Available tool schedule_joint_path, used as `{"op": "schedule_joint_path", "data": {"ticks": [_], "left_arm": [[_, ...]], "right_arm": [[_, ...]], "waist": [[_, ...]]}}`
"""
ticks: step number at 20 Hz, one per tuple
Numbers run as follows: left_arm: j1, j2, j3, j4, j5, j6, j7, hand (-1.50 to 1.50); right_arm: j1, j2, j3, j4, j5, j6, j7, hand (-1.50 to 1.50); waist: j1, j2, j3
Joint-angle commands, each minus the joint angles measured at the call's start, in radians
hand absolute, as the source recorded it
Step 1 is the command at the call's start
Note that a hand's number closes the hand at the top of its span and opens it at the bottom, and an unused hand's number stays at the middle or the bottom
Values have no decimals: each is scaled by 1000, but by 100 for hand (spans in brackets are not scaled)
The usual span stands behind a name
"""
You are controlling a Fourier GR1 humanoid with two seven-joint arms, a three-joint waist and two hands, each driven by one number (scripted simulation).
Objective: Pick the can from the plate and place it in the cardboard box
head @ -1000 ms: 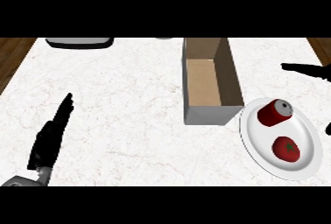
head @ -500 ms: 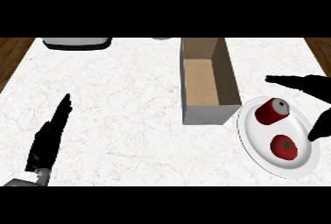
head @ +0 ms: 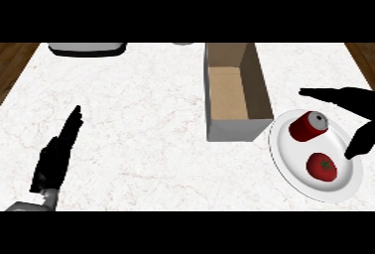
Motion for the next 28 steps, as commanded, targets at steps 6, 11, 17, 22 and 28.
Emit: {"op": "schedule_joint_path", "data": {"ticks": [6, 11, 17, 22, 28], "left_arm": [[-58, -12, 110, 33, -5, -97, 39, 0], [31, -91, 42, -96, -106, -42, 87, 0], [3, -101, 139, 9, -100, -127, 4, 0], [3, -151, 111, -38, -180, -93, 69, 0], [39, -160, 141, -73, -188, -138, 48, 0]], "right_arm": [[58, 106, -38, -32, 97, -26, 25, -150], [-7, 150, -73, 63, 150, -35, -18, -150], [82, 149, -126, -63, 174, 7, 3, -150], [54, 174, -135, 119, 248, -90, -107, -150], [5, 193, -124, 121, 319, -54, -77, -150]], "waist": [[-6, 0, 0], [4, 0, 0], [-7, -1, 0], [-2, 0, 0], [-1, -1, 0]]}}
